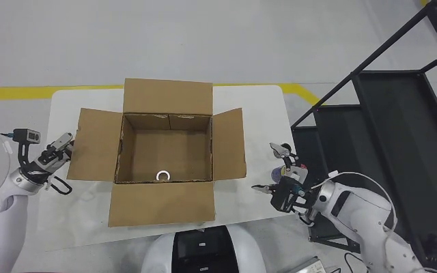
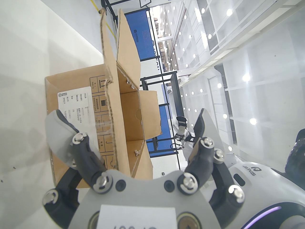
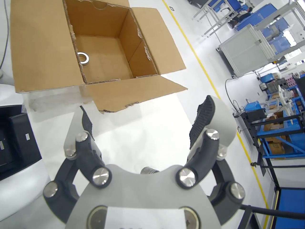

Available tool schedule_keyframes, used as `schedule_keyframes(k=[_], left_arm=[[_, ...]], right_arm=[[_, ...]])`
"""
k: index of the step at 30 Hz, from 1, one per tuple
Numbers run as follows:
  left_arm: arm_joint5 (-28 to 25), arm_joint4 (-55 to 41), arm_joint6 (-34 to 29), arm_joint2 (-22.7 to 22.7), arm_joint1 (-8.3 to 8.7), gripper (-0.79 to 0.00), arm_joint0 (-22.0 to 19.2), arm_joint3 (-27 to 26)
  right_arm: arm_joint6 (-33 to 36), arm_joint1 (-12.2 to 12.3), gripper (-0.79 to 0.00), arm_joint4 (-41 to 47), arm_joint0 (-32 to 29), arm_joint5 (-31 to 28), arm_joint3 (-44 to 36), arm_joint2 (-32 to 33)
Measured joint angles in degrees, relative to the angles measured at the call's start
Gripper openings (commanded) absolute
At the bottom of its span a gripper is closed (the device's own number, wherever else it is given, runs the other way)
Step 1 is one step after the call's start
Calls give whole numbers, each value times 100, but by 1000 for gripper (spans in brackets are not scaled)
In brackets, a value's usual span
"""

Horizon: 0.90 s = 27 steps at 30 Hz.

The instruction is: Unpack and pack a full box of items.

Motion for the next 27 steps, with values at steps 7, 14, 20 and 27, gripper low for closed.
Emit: schedule_keyframes(k=[7,14,20,27], left_arm=[[260,742,27,168,18,0,-96,-377],[322,1092,31,537,-32,0,-182,-696],[380,1193,-133,761,-55,0,-232,-834],[412,1145,-372,892,-66,0,-374,-804]], right_arm=[[1747,-6,0,569,1018,-657,-162,-884],[3256,-72,0,1261,1863,-345,-160,-1597],[3298,-73,0,1294,1881,-322,-154,-1603],[3299,-73,0,1294,1882,-322,-154,-1603]])
